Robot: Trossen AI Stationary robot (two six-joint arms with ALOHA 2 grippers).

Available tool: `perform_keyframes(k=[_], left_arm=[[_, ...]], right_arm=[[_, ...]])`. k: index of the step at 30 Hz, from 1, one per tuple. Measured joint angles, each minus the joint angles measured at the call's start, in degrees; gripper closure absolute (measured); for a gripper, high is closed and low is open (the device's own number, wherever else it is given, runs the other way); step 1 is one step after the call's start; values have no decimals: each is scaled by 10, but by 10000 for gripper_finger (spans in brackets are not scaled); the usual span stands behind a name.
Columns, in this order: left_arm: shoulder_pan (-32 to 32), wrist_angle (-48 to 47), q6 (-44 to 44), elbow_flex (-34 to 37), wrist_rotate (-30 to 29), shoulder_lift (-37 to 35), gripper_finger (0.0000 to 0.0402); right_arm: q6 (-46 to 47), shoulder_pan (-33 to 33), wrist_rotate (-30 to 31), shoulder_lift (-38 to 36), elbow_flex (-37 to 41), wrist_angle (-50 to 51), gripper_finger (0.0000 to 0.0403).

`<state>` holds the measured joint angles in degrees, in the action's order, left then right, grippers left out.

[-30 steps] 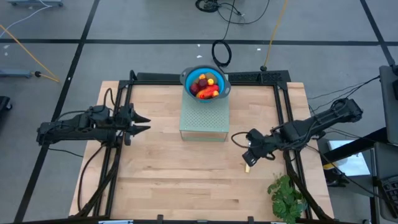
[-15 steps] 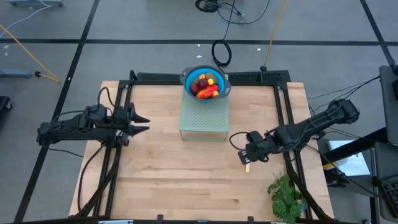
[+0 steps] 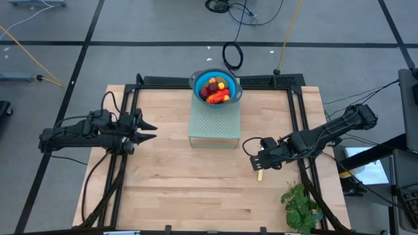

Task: Pick & Place Fruit
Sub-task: Put the yellow knife on the shelf

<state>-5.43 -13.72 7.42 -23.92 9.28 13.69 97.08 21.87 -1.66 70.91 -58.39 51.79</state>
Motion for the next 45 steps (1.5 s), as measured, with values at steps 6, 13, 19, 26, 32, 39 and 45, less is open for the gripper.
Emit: perform_keyframes(k=[6,13,19,26,32,39,45], left_arm=[[0,2,-11,0,3,0,256],[0,1,-23,0,3,0,256],[0,26,-12,28,3,-2,256],[0,100,3,86,12,-15,256],[0,87,3,109,11,-41,256],[0,53,12,126,8,-82,256],[0,25,13,126,7,-117,256]], right_arm=[[1,0,0,0,0,0,336],[12,0,0,0,0,4,287],[27,0,1,0,13,4,259],[47,0,-1,0,58,-53,253],[94,0,-1,0,80,-74,264],[105,0,0,0,89,-77,268],[128,0,0,0,106,-78,268]])
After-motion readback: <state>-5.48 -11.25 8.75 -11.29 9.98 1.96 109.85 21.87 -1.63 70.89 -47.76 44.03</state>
